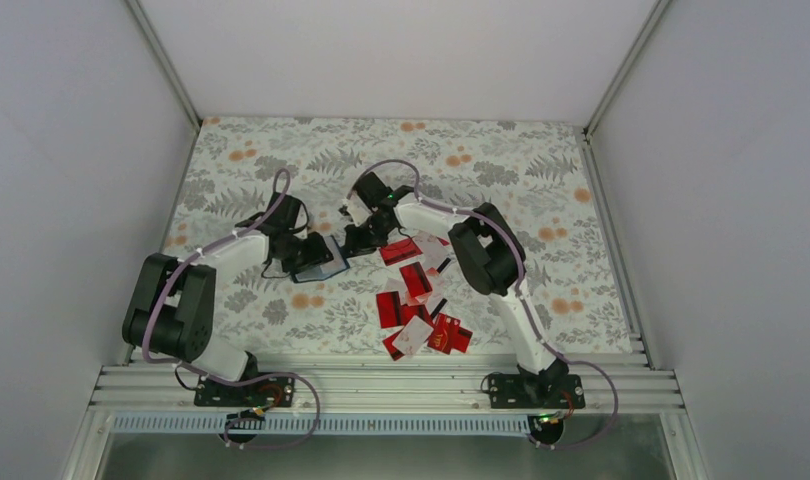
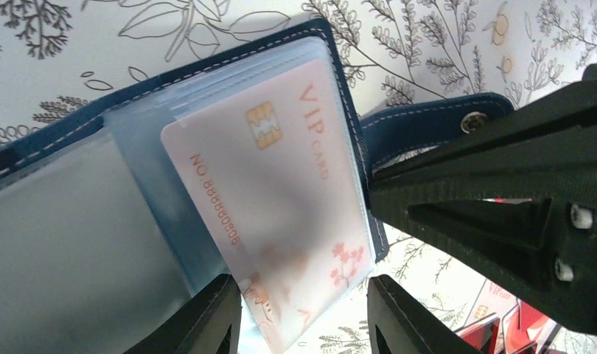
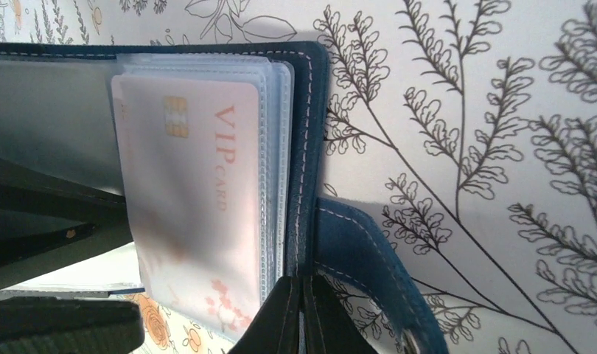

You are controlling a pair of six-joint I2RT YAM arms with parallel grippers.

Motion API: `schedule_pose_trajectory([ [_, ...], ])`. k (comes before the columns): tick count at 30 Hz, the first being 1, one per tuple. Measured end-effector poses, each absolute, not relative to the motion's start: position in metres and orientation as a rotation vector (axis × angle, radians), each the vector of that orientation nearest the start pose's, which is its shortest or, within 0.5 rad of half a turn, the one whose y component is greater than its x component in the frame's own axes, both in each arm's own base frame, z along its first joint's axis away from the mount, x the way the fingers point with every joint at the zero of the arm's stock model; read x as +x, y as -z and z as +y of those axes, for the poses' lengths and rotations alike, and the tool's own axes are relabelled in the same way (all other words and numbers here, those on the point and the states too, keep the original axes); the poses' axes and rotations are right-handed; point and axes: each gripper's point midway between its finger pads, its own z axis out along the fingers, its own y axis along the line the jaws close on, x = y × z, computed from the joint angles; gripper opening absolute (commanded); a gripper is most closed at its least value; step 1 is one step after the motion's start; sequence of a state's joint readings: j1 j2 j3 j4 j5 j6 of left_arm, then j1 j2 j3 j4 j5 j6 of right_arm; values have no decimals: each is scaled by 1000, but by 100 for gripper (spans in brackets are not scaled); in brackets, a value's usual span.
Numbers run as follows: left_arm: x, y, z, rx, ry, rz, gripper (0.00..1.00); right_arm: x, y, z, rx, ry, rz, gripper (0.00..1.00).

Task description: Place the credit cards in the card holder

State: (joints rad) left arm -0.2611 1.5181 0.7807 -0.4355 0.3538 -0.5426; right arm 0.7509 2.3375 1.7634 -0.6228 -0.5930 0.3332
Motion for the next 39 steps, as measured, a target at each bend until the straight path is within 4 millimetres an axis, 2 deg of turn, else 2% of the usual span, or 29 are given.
schedule_pose_trajectory([
  [4,291,-42,-142,-282,701,2823,49,316,-20,424,-790,-1058,2839,4],
  [12,292,-51,-140,-254,664,2840,75,313,-26,423,-800,-1066,2846,4],
  [15,292,-60,-138,-235,642,2840,78,311,-31,425,-805,-1096,2839,5],
  [17,293,-66,-137,-221,633,2838,73,311,-35,426,-807,-1119,2833,5],
  [20,296,-76,-135,-201,612,2827,56,309,-45,429,-807,-1169,2820,8],
  [24,294,-81,-129,-171,559,2825,38,309,-59,436,-803,-1257,2788,20],
  [27,293,-78,-124,-155,514,2838,29,308,-65,440,-794,-1316,2775,27],
  [31,293,-71,-119,-148,463,2851,22,307,-70,442,-777,-1368,2771,33],
  [39,285,-42,-111,-161,385,2930,13,315,-70,439,-737,-1422,2770,35],
])
